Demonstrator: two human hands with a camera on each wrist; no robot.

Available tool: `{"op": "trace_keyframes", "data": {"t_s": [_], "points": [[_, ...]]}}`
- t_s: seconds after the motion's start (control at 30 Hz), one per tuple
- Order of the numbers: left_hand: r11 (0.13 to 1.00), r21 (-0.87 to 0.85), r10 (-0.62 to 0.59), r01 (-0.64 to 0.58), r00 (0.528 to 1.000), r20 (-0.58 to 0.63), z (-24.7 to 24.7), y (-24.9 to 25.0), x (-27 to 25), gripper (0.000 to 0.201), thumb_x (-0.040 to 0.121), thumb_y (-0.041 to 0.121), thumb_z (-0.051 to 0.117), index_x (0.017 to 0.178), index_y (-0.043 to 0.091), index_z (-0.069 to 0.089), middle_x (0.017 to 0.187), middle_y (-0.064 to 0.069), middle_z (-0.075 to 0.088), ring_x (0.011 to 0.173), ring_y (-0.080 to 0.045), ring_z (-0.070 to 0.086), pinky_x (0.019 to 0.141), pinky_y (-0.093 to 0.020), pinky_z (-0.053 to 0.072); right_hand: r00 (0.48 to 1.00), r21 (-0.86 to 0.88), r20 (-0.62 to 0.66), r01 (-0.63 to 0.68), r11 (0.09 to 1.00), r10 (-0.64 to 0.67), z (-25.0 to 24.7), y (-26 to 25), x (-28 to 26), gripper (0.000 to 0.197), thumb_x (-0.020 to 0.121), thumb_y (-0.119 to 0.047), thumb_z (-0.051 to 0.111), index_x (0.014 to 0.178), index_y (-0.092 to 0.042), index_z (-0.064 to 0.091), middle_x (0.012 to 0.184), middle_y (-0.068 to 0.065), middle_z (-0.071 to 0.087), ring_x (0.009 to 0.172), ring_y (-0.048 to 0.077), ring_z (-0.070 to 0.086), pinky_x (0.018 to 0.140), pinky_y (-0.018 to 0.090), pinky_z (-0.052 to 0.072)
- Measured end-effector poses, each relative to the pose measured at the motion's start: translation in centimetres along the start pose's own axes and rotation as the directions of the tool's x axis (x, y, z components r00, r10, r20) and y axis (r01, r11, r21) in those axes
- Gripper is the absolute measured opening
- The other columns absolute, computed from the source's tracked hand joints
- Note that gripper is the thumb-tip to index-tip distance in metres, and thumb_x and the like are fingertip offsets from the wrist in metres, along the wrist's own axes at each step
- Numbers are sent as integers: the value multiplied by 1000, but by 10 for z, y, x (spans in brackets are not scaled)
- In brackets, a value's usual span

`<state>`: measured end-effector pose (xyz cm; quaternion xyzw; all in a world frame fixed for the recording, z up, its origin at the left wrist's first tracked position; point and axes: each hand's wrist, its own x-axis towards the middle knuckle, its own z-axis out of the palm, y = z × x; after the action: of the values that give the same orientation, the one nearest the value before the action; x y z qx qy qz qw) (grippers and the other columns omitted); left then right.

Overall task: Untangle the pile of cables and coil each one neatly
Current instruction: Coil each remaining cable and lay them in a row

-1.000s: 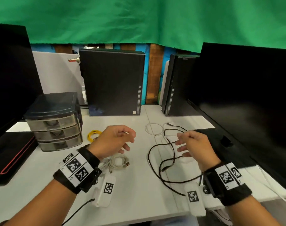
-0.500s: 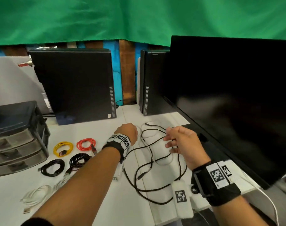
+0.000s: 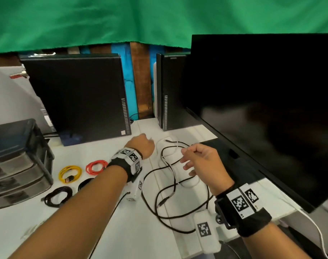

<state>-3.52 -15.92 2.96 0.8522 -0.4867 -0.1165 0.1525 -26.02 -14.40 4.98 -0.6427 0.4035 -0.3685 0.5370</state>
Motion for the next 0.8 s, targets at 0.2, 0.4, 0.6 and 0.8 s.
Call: {"op": "trace_keyframes", "data": {"t_s": [0.2,0.4,0.6,0.8], "points": [[672,-740,159,-6,978,137,-63,-2,-115,35,107,31,41,79,14,55,61,-1,46,49,-12,44,49,-24,38,918,-210,126,395,894,-376,27,-7,-17,27,104,-28,51,129,-28,61,128,-13,62,123,2,53,101,24,44],[440,-887,321,-142,947,8,-97,-19,-196,40,106,27,41,76,10,62,58,-3,46,50,-17,45,50,-26,40,838,8,179,522,853,-515,62,-23,-54,25,102,-21,52,123,-20,64,110,-4,70,111,19,65,99,40,52],[486,-860,350,-159,936,25,-101,-31,-216,43,104,25,46,67,16,65,55,-2,46,50,-17,44,52,-27,40,736,-100,202,671,734,-646,71,-31,-72,35,99,-24,55,134,-29,57,135,-14,60,134,11,50,111,23,38],[250,-963,346,-106,938,-13,-116,-27,-225,42,100,35,45,72,12,65,63,-8,54,58,-20,55,58,-30,50,824,265,344,375,888,-450,81,-44,-85,27,104,-14,45,106,-5,71,66,5,64,59,22,62,69,47,58]]}}
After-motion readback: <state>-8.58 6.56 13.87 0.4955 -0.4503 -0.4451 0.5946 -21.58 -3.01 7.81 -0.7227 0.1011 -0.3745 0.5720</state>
